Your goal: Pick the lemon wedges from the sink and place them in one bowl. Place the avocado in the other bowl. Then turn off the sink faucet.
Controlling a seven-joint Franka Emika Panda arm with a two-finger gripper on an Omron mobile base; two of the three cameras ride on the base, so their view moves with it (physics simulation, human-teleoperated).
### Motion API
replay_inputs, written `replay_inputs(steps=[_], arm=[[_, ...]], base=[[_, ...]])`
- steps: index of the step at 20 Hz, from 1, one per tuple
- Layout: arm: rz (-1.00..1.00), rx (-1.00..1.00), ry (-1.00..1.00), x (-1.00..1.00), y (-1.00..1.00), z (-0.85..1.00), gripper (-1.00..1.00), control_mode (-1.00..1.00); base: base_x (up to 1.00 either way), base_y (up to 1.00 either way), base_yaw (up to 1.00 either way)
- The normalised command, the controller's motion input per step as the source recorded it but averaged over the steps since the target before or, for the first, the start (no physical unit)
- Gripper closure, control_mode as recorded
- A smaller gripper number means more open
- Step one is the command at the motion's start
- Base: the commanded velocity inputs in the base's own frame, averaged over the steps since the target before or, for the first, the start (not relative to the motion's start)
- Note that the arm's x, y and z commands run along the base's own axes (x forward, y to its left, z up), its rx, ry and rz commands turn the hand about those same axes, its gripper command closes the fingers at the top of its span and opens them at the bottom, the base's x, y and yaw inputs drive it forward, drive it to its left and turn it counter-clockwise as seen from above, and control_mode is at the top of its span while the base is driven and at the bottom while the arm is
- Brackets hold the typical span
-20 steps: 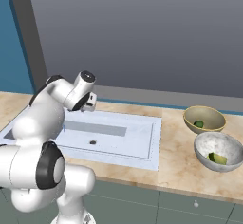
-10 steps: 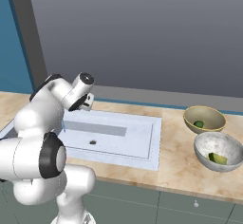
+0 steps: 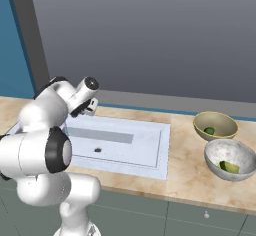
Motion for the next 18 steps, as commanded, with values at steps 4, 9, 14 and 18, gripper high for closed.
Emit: replay_inputs(steps=[4, 9, 14, 18], arm=[[0.00, 0.04, 0.00, 0.20, 0.00, -0.02, -1.00, -1.00], [0.00, 0.05, 0.00, 0.19, 0.00, -0.01, -1.00, -1.00], [0.00, 0.01, 0.00, 0.15, 0.00, -0.11, -1.00, -1.00], [0.00, 0.00, -0.01, 0.08, 0.00, -0.16, -1.00, -1.00]], base=[[0.00, 0.00, 0.00], [0.00, 0.00, 0.00], [0.00, 0.00, 0.00], [0.00, 0.00, 0.00]])
